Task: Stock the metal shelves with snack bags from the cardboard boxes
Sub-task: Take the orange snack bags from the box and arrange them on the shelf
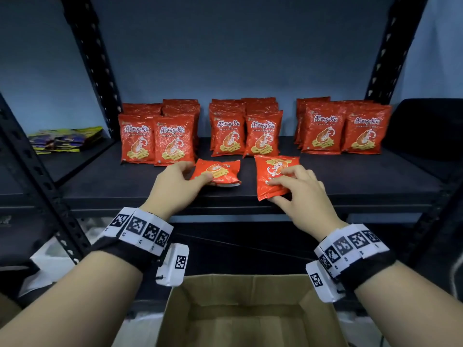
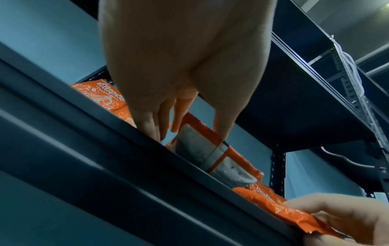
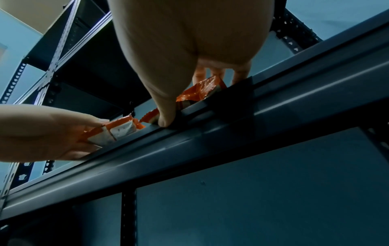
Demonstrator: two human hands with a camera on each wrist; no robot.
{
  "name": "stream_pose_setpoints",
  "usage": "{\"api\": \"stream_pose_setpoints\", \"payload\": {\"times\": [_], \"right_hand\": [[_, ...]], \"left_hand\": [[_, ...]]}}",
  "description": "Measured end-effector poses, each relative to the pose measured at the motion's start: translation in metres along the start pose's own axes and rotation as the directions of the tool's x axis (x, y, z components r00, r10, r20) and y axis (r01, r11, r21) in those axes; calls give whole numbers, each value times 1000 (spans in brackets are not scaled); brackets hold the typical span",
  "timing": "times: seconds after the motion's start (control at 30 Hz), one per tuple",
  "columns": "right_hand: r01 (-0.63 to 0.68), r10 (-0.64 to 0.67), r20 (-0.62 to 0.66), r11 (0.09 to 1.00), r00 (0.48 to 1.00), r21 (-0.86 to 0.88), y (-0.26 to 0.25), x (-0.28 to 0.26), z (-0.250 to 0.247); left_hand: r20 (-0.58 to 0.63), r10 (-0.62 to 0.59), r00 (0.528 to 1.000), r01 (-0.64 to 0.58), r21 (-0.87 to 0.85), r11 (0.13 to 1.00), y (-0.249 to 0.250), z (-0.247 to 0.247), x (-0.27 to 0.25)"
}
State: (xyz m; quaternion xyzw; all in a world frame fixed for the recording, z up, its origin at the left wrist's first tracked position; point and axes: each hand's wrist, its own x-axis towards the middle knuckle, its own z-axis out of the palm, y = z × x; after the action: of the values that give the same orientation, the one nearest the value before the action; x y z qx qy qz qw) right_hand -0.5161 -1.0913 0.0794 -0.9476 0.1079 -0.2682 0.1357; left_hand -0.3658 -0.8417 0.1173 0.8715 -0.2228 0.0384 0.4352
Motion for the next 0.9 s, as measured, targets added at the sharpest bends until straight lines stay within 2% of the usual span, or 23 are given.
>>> {"api": "stream_pose_setpoints", "payload": {"times": [0.07,0.17,0.3,0.4,0.47,0.6,0.7,0.77,0.83,0.9], "right_hand": [[30,-30,-54,1000,998,-2,-2,0,-2],[37,-29,-171,998,985,43,-10,2,-13],[90,-21,-326,976,945,197,-28,7,-36],[86,61,-381,931,923,356,-41,10,-53],[68,124,-370,883,921,465,-51,9,-63],[5,219,-274,773,937,634,-59,11,-61],[-96,304,-119,608,945,788,-63,14,-55],[-168,320,-14,534,947,829,-63,14,-50],[-206,312,24,567,950,798,-60,14,-46],[-196,295,-6,650,956,735,-60,12,-44]], "left_hand": [[2,30,1000,-30,1,1000,3,-2,-5],[-71,93,993,-91,25,996,9,-5,-11],[-152,163,975,-174,-66,982,22,-7,-17],[-162,218,962,-242,-147,959,32,-5,-20],[-142,232,962,-259,-222,940,38,-3,-21],[-17,231,973,-221,-363,905,47,0,-24],[31,218,975,-175,-492,853,56,2,-31],[-5,202,979,-171,-555,814,59,2,-33],[-88,165,982,-185,-553,812,58,0,-32],[-164,143,976,-204,-462,863,55,-1,-31]]}}
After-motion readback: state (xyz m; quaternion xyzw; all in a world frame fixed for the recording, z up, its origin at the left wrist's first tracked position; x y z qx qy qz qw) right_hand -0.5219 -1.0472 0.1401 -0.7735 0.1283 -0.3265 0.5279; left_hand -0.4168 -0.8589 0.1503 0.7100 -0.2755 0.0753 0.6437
